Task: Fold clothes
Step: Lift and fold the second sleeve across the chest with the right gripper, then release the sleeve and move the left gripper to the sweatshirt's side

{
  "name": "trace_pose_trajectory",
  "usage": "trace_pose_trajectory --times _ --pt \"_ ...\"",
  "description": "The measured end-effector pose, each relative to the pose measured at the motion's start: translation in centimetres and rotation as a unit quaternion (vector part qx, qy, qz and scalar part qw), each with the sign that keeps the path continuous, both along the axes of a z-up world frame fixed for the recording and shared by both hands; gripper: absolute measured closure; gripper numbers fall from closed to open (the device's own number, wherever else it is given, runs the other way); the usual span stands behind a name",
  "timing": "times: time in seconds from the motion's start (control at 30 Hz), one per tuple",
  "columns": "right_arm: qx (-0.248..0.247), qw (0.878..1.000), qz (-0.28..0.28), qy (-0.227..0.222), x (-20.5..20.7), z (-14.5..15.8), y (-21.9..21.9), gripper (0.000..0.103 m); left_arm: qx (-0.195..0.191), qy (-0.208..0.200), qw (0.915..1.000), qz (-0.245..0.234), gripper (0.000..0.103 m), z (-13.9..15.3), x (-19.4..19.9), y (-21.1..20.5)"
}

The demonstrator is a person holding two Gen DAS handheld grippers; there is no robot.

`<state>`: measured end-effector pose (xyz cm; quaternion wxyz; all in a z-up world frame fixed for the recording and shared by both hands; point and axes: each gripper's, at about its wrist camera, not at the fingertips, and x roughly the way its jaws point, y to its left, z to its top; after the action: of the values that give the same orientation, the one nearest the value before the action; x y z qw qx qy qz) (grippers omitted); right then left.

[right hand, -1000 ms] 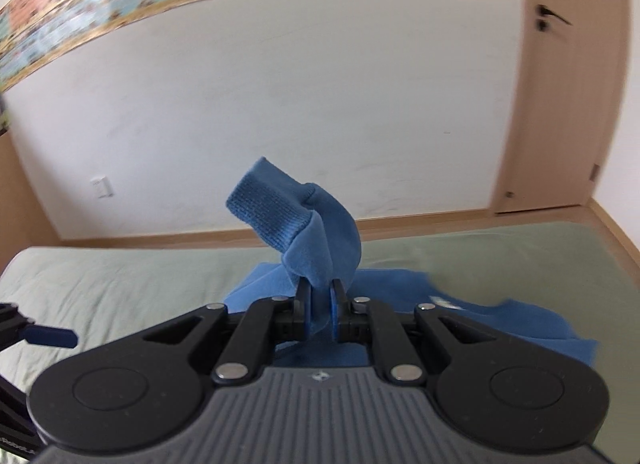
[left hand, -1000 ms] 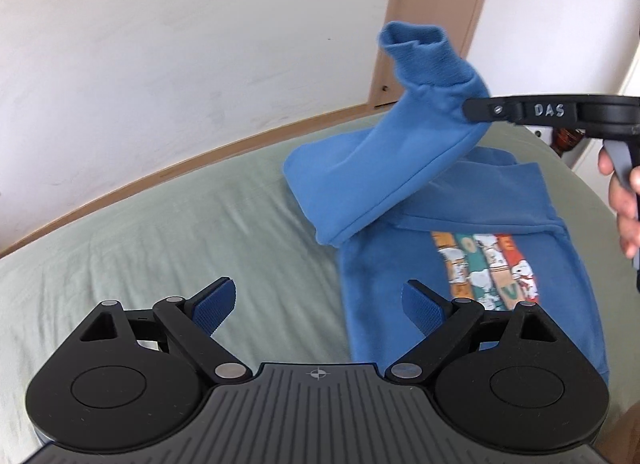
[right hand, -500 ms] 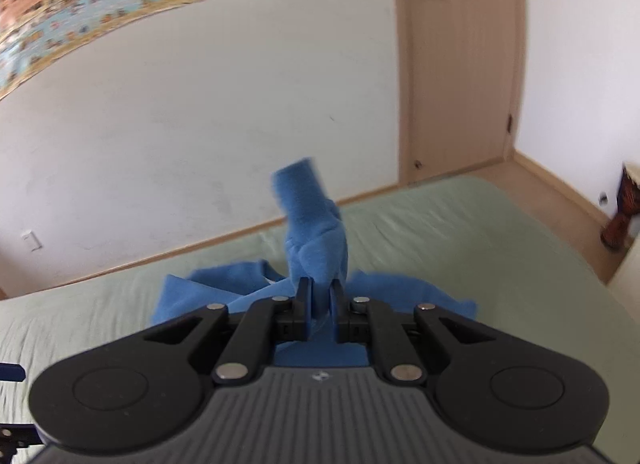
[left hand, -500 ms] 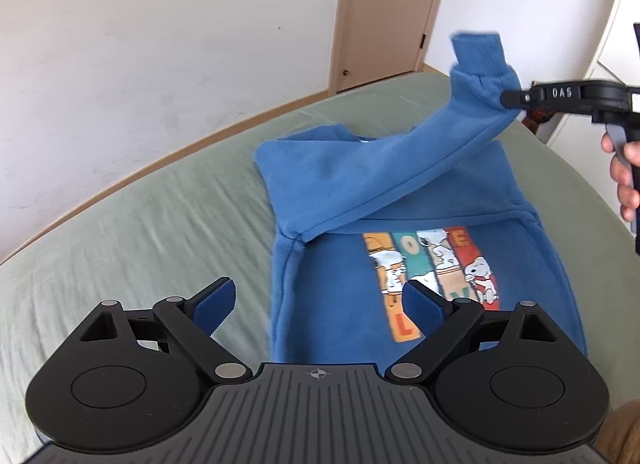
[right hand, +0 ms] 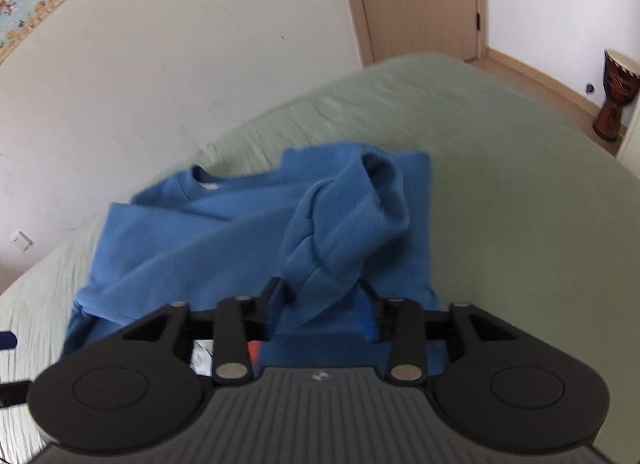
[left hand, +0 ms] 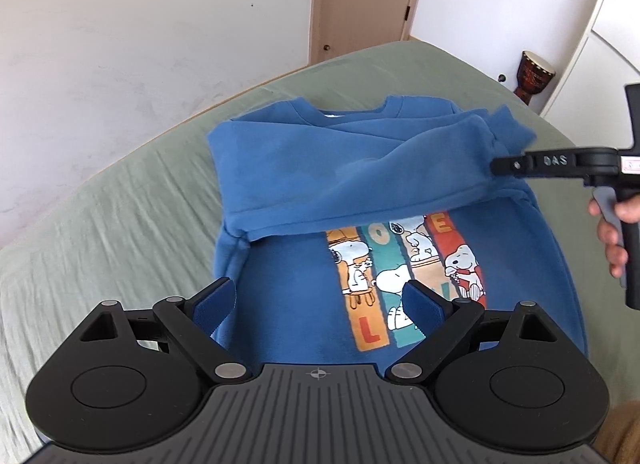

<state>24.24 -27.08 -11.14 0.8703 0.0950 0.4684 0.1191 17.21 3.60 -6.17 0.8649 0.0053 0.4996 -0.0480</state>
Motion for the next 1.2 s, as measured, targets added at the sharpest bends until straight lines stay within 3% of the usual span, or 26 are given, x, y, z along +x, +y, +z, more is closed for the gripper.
trace_pose_trajectory --times 0.13,0.3,0.6,0.73,0.93,0.97,1.0,1.03,1.07,1.2 --pt "-0.021 1.0 -0.015 -0.004 -0.4 0.6 -1.9 0.059 0.0 0.004 1.0 -0.003 0.011 -0.4 0.5 -0.6" --pt "0.007 0.999 -0.034 -0.012 -0.1 1.4 -4.2 0.058 0.0 0.0 0.9998 -0.02 0.011 0.2 0.7 -1.8" --pt "0.019 0.999 -0.019 -0.02 1.3 1.6 -4.2 0.058 0.002 -0.001 0.9995 -0.03 0.011 0.5 0.7 -2.3" --pt "0.029 0.999 -0.027 -0.001 3.6 0.8 -4.1 0.048 0.002 0.003 0.9995 -0.03 0.011 0.5 0.7 -2.3" --pt "0.03 0.999 -0.022 0.031 4.9 -0.6 -3.5 0.047 0.003 0.0 0.9995 -0.032 0.011 0.2 1.4 -1.9" --pt "0.03 0.999 -0.02 0.03 4.9 -0.7 -3.4 0.052 0.005 -0.001 0.9995 -0.032 0.011 0.1 1.7 -1.8" --pt "0.03 0.999 -0.017 0.029 4.8 -0.8 -3.3 0.075 0.009 -0.002 0.9995 -0.032 0.011 -0.1 2.1 -1.5" --pt "0.03 0.999 -0.015 0.029 4.7 -0.9 -3.2 0.089 0.01 -0.001 0.9994 -0.032 0.011 -0.2 2.5 -1.3" --pt "0.03 0.999 -0.013 0.028 4.7 -1.0 -3.1 0.097 0.012 -0.001 0.9994 -0.033 0.011 -0.4 3.0 -0.9" --pt "0.044 0.999 -0.017 0.021 4.4 -0.5 -3.9 0.096 0.015 -0.005 0.9991 -0.04 0.011 -0.9 5.8 1.1"
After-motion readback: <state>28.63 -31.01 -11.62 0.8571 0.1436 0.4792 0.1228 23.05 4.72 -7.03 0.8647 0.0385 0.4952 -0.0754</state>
